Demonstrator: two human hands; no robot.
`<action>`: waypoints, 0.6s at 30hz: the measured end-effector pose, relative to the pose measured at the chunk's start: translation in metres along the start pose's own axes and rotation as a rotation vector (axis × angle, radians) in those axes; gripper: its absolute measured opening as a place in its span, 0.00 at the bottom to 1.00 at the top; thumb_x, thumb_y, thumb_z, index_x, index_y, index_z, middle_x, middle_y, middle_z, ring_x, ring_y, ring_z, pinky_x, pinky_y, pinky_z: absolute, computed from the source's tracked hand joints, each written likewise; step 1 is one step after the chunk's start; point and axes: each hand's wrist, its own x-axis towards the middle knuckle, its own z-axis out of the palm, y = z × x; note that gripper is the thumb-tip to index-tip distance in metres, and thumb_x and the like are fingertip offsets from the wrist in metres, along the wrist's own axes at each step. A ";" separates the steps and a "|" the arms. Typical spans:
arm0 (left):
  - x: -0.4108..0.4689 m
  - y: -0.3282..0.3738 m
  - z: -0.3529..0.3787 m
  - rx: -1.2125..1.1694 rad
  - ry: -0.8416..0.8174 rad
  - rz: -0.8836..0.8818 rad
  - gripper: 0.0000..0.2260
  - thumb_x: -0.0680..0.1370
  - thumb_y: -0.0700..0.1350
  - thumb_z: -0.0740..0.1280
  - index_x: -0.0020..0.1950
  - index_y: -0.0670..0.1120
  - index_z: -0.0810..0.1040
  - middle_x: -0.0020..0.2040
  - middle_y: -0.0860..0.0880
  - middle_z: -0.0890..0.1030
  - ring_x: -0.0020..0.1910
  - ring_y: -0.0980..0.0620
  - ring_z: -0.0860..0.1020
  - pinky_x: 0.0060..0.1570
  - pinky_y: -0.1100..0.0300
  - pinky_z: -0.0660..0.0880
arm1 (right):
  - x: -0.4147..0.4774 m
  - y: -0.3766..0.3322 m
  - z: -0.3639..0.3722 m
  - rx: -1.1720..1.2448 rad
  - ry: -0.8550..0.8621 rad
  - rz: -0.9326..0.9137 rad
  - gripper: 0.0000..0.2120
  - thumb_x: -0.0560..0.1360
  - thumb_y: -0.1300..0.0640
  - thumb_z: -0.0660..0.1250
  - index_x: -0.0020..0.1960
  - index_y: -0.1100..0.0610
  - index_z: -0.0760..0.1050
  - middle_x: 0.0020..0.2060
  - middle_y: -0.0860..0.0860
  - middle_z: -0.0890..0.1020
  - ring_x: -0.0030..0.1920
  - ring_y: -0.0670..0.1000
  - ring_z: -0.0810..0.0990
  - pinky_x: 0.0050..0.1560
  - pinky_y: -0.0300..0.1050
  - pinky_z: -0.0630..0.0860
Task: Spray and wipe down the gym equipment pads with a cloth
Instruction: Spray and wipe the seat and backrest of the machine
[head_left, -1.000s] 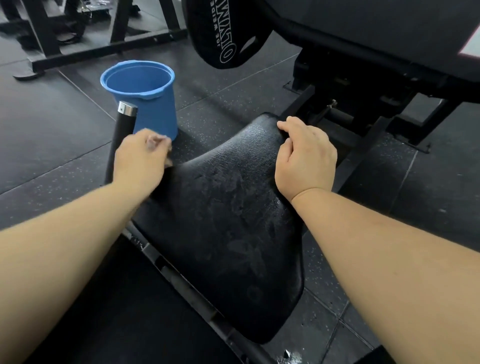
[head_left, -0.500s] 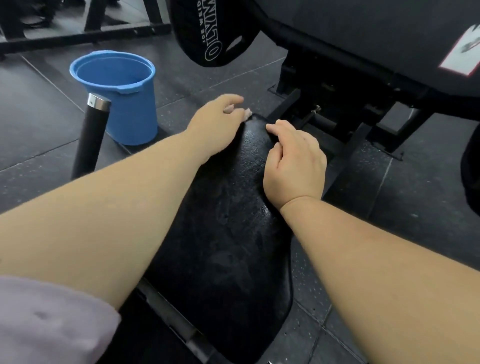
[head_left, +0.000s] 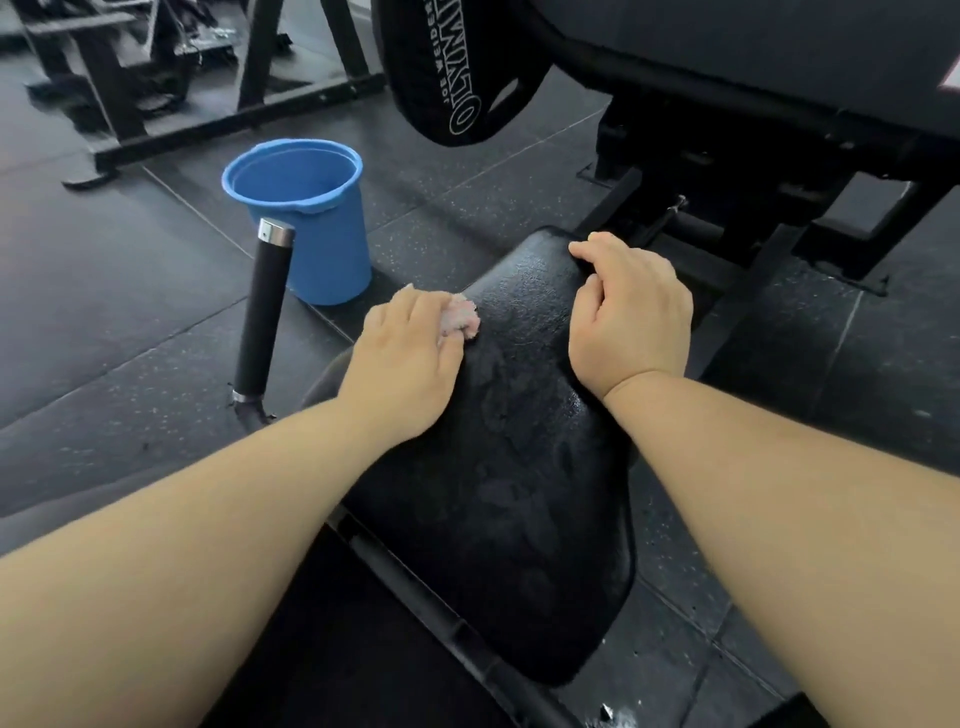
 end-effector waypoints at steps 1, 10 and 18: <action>0.008 -0.002 -0.001 -0.044 -0.040 -0.016 0.16 0.82 0.50 0.55 0.65 0.46 0.73 0.61 0.46 0.76 0.63 0.42 0.71 0.64 0.50 0.64 | 0.001 0.000 0.000 0.008 -0.001 0.001 0.18 0.77 0.58 0.57 0.64 0.49 0.76 0.63 0.44 0.78 0.62 0.52 0.73 0.64 0.51 0.65; -0.041 0.018 -0.002 0.062 0.021 0.065 0.16 0.83 0.43 0.59 0.69 0.42 0.72 0.68 0.43 0.72 0.69 0.41 0.67 0.69 0.46 0.62 | -0.007 -0.009 -0.012 -0.085 -0.101 0.078 0.20 0.82 0.56 0.52 0.72 0.46 0.69 0.71 0.46 0.70 0.75 0.53 0.60 0.73 0.56 0.57; -0.148 0.041 -0.009 0.169 -0.276 -0.006 0.25 0.79 0.44 0.55 0.76 0.38 0.63 0.73 0.40 0.65 0.74 0.39 0.62 0.73 0.48 0.58 | -0.127 -0.028 -0.035 -0.095 -0.483 -0.050 0.24 0.84 0.55 0.51 0.79 0.50 0.54 0.80 0.47 0.47 0.79 0.51 0.40 0.77 0.58 0.44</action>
